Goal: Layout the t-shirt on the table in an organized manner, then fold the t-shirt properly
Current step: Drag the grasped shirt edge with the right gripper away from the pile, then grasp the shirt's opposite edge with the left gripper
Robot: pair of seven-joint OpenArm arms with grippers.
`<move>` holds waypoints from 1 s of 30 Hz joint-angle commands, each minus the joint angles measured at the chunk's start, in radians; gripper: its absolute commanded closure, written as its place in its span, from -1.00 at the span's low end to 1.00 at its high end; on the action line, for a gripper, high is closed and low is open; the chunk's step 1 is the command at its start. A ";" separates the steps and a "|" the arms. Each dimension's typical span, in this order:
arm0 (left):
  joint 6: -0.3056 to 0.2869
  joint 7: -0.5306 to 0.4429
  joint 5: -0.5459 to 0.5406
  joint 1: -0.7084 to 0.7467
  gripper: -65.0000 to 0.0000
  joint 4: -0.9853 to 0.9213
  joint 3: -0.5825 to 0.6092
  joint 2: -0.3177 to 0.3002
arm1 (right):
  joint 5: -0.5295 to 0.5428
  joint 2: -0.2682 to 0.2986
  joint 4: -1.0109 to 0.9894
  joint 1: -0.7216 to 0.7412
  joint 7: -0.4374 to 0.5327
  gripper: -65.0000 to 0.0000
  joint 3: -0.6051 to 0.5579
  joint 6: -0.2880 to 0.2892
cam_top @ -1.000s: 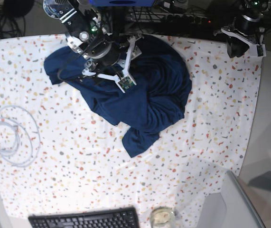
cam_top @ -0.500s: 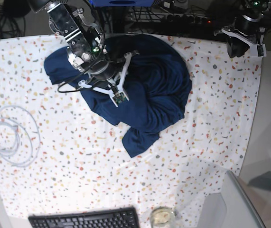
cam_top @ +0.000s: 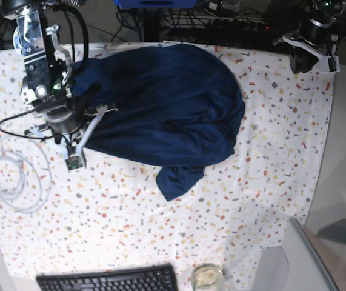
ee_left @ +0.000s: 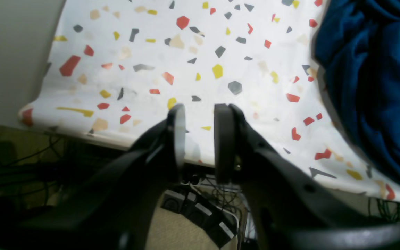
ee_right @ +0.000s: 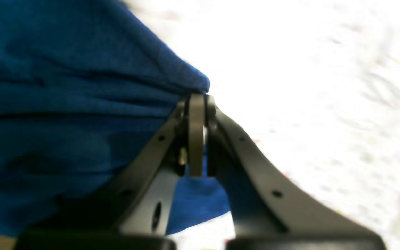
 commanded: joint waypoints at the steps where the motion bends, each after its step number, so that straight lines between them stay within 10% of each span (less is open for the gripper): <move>1: -0.002 -0.023 -0.008 0.011 0.56 0.013 -0.007 -0.010 | 0.001 0.009 0.000 0.031 0.021 0.99 0.029 -0.005; 19: -0.002 -0.019 -0.008 0.012 0.51 0.024 -0.007 -0.010 | -0.004 0.089 -0.584 0.456 0.182 0.93 0.294 -0.002; 25: -0.002 -0.017 -0.008 0.012 0.13 0.027 -0.007 -0.010 | -0.001 0.092 -0.408 0.337 0.135 -0.20 0.303 -0.004; 30: -0.002 -0.016 -0.015 0.012 -0.19 0.090 0.010 -0.004 | 0.001 0.046 -0.316 0.185 0.128 -0.35 0.394 -0.007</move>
